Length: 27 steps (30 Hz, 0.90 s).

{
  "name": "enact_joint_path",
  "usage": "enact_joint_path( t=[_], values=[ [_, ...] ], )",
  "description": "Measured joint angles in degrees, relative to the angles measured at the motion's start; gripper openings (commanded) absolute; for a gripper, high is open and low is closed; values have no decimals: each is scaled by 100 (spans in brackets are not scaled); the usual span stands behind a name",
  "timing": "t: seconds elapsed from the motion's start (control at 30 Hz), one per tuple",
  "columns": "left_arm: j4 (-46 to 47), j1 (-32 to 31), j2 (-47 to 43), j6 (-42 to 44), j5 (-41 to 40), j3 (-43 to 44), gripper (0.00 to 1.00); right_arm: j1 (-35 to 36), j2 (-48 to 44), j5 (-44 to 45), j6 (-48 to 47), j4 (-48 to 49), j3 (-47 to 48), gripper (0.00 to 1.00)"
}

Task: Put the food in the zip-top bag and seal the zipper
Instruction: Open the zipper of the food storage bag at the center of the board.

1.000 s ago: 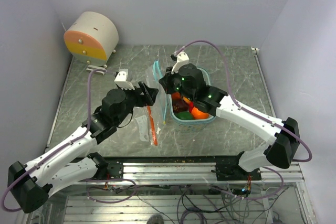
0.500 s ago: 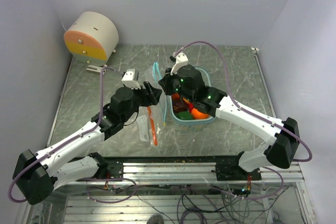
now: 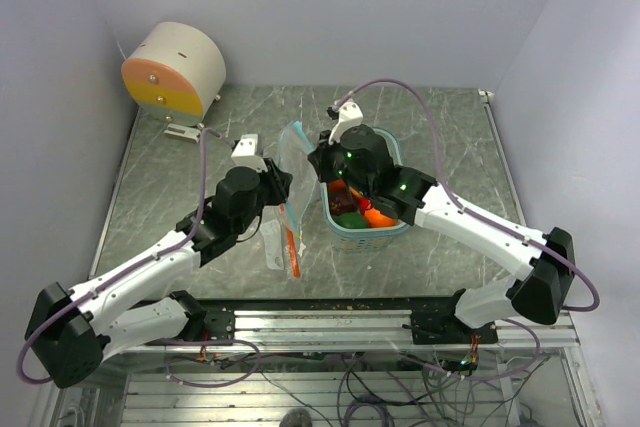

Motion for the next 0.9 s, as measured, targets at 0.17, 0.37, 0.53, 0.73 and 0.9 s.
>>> enact_joint_path(
  t=[0.17,0.37,0.53,0.73,0.9],
  values=[
    [-632,0,-365,234,-352,199,7,0,-42,254,-39,-144,-20,0],
    [-1399,0,-531,588,-649,748,7,11,63,487,-68,-396,-55,5],
    [-1921,-2,-404,883,-798,1086,7,92,249,483,-101,-428,-52,26],
    [-2282,-4,-85,1034,-850,1180,7,262,494,256,-243,-280,101,47],
    [-2291,-7,-68,1045,-839,1180,7,278,603,-59,-216,72,101,49]
  ],
)
